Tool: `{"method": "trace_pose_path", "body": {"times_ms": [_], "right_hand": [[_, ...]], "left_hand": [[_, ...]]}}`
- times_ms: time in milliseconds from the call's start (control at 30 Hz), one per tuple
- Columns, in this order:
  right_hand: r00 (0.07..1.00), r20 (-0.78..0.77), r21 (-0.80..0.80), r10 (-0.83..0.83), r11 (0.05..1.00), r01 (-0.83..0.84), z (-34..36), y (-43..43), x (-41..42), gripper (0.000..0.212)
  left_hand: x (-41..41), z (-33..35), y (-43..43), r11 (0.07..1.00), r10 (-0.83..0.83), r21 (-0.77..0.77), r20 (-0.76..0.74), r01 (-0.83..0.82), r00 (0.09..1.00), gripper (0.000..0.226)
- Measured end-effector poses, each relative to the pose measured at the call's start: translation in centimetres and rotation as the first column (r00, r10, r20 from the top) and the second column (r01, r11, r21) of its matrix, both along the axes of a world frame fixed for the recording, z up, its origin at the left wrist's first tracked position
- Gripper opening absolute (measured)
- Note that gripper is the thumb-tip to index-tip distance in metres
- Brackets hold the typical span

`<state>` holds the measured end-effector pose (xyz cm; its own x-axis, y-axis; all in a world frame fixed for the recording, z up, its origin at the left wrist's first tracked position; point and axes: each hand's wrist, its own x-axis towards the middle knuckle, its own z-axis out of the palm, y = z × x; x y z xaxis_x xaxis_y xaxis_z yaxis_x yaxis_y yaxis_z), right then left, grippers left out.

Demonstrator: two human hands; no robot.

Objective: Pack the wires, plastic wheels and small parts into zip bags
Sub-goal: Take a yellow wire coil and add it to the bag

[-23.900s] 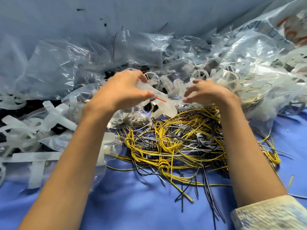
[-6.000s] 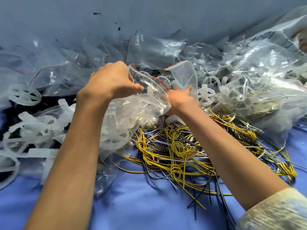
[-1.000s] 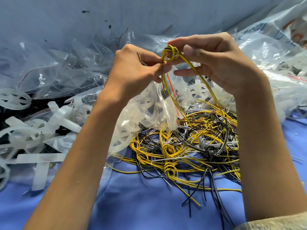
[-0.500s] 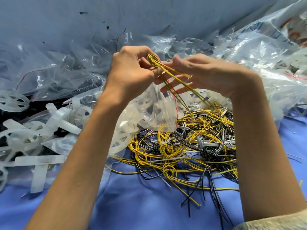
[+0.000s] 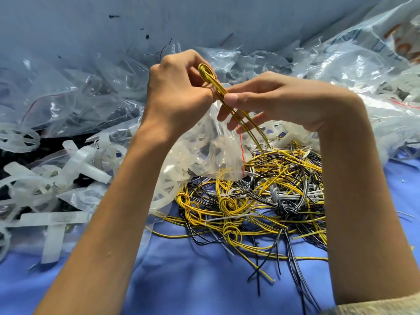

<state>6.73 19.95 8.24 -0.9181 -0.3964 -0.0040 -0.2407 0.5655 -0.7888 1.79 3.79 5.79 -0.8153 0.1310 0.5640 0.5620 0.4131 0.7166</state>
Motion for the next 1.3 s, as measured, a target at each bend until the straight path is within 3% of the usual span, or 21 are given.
{"method": "trace_pose_path", "body": {"times_ms": [133, 233, 333, 433, 633, 833, 933, 1100, 1300], "right_hand": [[0.994, -0.101, -0.055, -0.028, 0.998, 0.023, 0.1, -0.4, 0.0, 0.023], [0.960, -0.271, 0.004, -0.077, 0.997, 0.081, 0.3, -0.2, -0.2, 0.030], [0.907, -0.407, -0.001, -0.107, 0.993, 0.117, 0.6, 0.1, -0.3, 0.017], [0.856, -0.485, -0.032, -0.182, 0.981, 0.190, 0.7, 0.9, -0.4, 0.018], [0.823, -0.503, 0.054, -0.265, 0.940, 0.336, 0.6, 2.4, -0.2, 0.023], [0.856, -0.441, 0.053, -0.270, 0.944, 0.325, 0.3, 3.2, -0.3, 0.026], [0.864, -0.420, 0.049, -0.276, 0.944, 0.325, 0.4, 3.6, -0.2, 0.013], [0.854, -0.430, 0.075, -0.292, 0.931, 0.356, 0.6, 4.0, 0.0, 0.014], [0.809, -0.446, 0.055, -0.384, 0.890, 0.453, 0.7, 5.4, 0.7, 0.013]], "left_hand": [[0.1, 0.3, -0.2, 1.000, -0.007, 0.020, -0.037, 0.008, 0.999, 0.011], [0.1, 0.6, -0.4, 0.997, -0.066, 0.047, -0.024, 0.067, 0.998, 0.012], [0.3, 1.0, -0.7, 0.984, -0.163, 0.067, -0.002, 0.163, 0.987, 0.012], [0.6, 1.1, -0.9, 0.972, -0.233, -0.023, 0.004, 0.233, 0.973, 0.015], [1.0, 0.7, -0.6, 0.915, -0.305, -0.243, 0.108, 0.322, 0.946, 0.021], [0.7, 0.3, 0.1, 0.946, -0.256, -0.184, 0.083, 0.267, 0.963, 0.020], [0.5, 0.1, 0.0, 0.954, -0.241, -0.169, 0.068, 0.249, 0.968, 0.018], [0.6, -0.3, 0.6, 0.958, -0.194, -0.208, 0.027, 0.196, 0.981, 0.020], [0.7, -1.7, 2.1, 0.888, -0.057, -0.456, 0.008, 0.054, 0.998, 0.050]]}}
